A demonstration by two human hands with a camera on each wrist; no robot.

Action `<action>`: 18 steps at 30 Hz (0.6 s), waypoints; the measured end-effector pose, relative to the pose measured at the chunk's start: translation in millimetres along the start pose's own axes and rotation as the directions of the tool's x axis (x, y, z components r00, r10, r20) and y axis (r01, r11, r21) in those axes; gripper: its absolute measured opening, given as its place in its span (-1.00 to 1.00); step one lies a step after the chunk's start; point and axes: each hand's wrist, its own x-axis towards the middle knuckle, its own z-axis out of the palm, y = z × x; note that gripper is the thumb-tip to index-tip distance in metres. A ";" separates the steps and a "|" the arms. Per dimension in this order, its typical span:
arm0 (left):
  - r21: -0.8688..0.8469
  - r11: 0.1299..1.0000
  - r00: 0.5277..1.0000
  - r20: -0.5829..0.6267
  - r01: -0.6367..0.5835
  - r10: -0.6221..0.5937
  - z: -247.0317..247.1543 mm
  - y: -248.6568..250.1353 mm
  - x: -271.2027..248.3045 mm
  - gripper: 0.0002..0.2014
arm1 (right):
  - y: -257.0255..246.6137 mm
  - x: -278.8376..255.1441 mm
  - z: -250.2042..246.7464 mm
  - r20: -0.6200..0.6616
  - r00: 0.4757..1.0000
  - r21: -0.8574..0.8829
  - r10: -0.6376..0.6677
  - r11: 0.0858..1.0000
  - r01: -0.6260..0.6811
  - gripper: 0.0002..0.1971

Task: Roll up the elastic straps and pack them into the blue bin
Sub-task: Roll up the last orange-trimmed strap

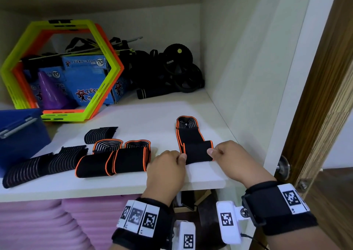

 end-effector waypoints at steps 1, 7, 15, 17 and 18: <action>0.006 1.000 1.000 -0.013 0.001 -0.001 0.1 0.3 -0.1 -0.62 | -0.4 0.3 0.3 -0.006 1.000 0.002 0.007 1.000 -0.007 -0.51; 0.023 1.000 0.998 -0.055 0.008 -0.007 1.2 3.4 -3.6 -0.64 | -2.6 -2.5 4.0 -0.072 0.997 0.046 0.038 0.998 -0.034 -0.53; -0.205 0.978 0.991 -0.115 0.048 -0.072 -2.6 6.6 -6.7 -0.71 | -13.0 -7.3 -0.6 -0.180 0.983 0.129 0.033 0.992 -0.009 -0.65; -0.246 0.968 0.990 -0.119 0.049 -0.081 -3.6 6.6 -7.6 -0.72 | -13.4 -8.4 -1.3 -0.156 0.987 0.150 0.035 0.989 -0.011 -0.69; -0.269 0.962 0.989 -0.123 0.045 -0.081 -4.3 6.4 -8.3 -0.72 | -13.5 -9.3 -1.1 -0.149 0.988 0.157 0.038 0.988 -0.014 -0.74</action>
